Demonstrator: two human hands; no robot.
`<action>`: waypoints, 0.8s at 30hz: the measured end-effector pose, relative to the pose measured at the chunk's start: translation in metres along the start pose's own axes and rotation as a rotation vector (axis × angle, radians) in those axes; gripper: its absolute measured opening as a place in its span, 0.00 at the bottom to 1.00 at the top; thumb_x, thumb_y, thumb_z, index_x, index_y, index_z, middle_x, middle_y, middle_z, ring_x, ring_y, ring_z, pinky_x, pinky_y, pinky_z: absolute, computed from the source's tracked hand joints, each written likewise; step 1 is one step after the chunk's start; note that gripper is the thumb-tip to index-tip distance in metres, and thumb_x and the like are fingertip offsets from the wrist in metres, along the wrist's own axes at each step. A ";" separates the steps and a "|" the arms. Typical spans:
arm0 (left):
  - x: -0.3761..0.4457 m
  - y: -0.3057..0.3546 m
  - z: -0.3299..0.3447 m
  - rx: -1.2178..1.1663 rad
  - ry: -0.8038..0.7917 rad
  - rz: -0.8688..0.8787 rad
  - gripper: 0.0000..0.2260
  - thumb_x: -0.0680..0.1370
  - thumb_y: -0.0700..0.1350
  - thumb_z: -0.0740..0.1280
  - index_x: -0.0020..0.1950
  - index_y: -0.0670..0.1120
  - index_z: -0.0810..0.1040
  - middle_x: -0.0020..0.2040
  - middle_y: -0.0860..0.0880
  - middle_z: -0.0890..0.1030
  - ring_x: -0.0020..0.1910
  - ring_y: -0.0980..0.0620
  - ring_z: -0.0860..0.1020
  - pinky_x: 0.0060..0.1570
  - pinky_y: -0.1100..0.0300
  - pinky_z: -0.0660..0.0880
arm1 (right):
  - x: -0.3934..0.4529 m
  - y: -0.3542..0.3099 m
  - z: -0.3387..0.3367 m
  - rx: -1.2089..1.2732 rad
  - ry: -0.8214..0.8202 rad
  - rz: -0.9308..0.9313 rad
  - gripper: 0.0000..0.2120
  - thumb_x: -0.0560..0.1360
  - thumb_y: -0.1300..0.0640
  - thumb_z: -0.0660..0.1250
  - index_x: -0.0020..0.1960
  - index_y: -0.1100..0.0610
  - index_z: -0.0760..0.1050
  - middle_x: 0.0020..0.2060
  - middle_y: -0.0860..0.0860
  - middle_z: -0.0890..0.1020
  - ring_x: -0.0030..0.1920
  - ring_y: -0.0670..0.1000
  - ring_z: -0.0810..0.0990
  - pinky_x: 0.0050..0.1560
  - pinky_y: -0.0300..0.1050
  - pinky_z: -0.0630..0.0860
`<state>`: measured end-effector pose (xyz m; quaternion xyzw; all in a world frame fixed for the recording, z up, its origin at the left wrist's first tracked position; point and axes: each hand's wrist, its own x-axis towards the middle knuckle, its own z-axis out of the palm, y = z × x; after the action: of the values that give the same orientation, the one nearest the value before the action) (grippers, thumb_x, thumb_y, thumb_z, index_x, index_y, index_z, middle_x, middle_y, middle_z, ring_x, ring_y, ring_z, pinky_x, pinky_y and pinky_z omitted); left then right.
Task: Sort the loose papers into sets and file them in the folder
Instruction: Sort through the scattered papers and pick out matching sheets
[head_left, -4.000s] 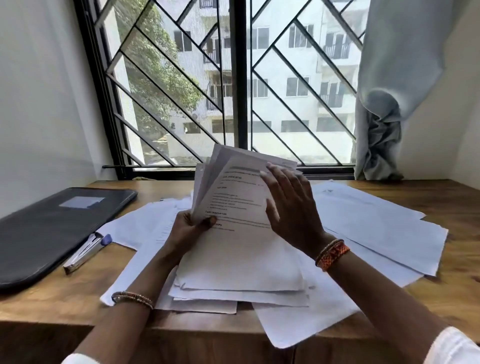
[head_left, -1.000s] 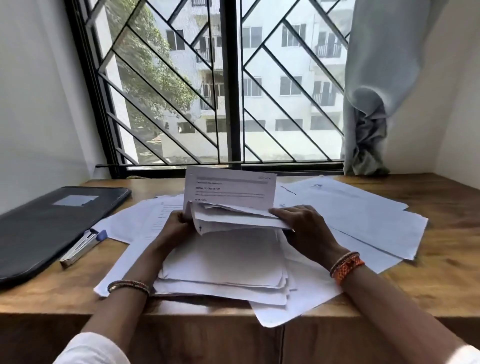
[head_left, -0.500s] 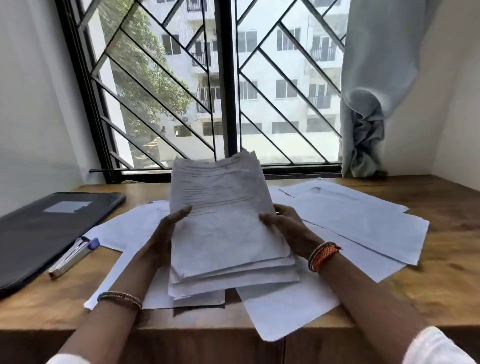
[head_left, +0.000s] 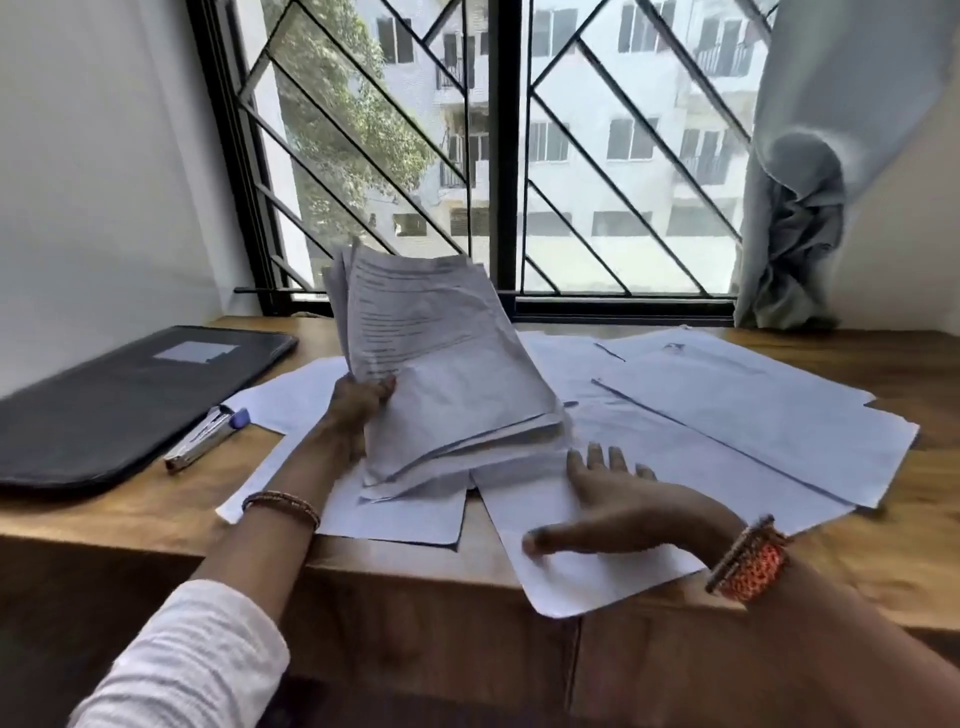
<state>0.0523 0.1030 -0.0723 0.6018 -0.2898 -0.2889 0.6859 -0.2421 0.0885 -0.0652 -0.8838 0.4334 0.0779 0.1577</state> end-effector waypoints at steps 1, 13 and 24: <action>-0.002 0.001 0.004 0.045 0.002 0.016 0.17 0.77 0.40 0.69 0.64 0.38 0.75 0.59 0.41 0.79 0.57 0.40 0.78 0.60 0.44 0.74 | -0.005 -0.002 0.003 -0.019 0.004 0.007 0.55 0.69 0.26 0.59 0.78 0.58 0.36 0.76 0.59 0.37 0.76 0.58 0.36 0.75 0.57 0.40; -0.025 0.006 0.015 0.183 -0.016 0.120 0.16 0.79 0.36 0.64 0.66 0.37 0.71 0.53 0.45 0.75 0.45 0.50 0.76 0.44 0.60 0.74 | -0.066 0.004 0.027 -0.098 0.090 -0.278 0.26 0.82 0.54 0.55 0.78 0.49 0.52 0.78 0.49 0.53 0.76 0.44 0.50 0.74 0.42 0.51; 0.003 0.012 0.017 0.213 -0.144 0.067 0.14 0.77 0.37 0.67 0.61 0.35 0.75 0.49 0.41 0.80 0.42 0.46 0.77 0.41 0.61 0.76 | -0.044 0.025 -0.135 0.990 0.471 -0.519 0.07 0.78 0.65 0.61 0.48 0.64 0.78 0.31 0.53 0.82 0.29 0.48 0.80 0.32 0.40 0.79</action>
<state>0.0424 0.0913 -0.0585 0.6387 -0.3873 -0.2760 0.6049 -0.2884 0.0600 0.0685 -0.7758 0.2115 -0.3719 0.4638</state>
